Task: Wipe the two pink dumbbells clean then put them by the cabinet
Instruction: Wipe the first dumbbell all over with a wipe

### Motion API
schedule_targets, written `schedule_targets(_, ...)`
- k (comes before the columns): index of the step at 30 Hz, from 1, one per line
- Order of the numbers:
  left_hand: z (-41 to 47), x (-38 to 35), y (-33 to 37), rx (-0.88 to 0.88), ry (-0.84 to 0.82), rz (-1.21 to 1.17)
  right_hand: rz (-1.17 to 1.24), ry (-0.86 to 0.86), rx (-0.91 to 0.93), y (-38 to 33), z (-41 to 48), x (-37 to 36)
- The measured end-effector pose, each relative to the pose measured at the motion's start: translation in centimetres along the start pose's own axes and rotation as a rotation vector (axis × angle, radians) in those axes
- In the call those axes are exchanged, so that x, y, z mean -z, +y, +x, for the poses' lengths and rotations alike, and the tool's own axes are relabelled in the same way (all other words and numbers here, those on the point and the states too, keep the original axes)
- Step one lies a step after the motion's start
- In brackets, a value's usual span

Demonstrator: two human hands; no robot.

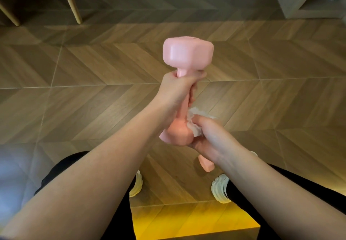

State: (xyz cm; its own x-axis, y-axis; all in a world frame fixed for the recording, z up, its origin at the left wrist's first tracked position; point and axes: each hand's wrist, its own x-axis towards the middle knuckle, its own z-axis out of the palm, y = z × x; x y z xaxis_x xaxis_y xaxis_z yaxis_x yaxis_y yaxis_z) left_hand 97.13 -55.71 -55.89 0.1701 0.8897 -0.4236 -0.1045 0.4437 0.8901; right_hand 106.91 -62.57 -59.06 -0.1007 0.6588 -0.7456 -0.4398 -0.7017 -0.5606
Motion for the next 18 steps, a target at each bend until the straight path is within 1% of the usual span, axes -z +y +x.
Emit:
schedule_targets(2,-0.3,-0.3,0.1,-0.045,-0.087,-0.002,-0.052,0.004,-0.006,0.0,0.3,0.0)
schedule_targets(4,-0.7,-0.6,0.2,-0.091,-0.170,-0.050,-0.082,-0.040,-0.089,-0.2,0.4,0.2)
schedule_targets(5,-0.8,-0.6,0.1,-0.090,-0.177,-0.080,-0.081,-0.053,-0.137,-0.3,0.3,0.3)
schedule_targets(7,-0.7,-0.5,0.0,-0.057,-0.124,-0.115,-0.089,-0.044,-0.172,-0.3,0.3,0.5)
schedule_targets(10,-0.4,0.0,-0.2,-0.051,-0.036,-0.077,-0.041,-0.010,-0.077,-0.8,0.0,0.9)
schedule_targets(12,-0.4,0.2,-0.4,-0.036,-0.029,-0.078,-0.001,-0.023,-0.011,-1.2,0.0,1.1)
schedule_targets(15,-0.3,0.1,-0.6,0.006,-0.025,-0.116,0.042,-0.003,0.024,-1.2,0.1,1.0)
schedule_targets(18,-0.3,-0.4,-0.4,-0.003,0.010,-0.096,-0.016,0.038,0.029,-0.6,0.5,0.4)
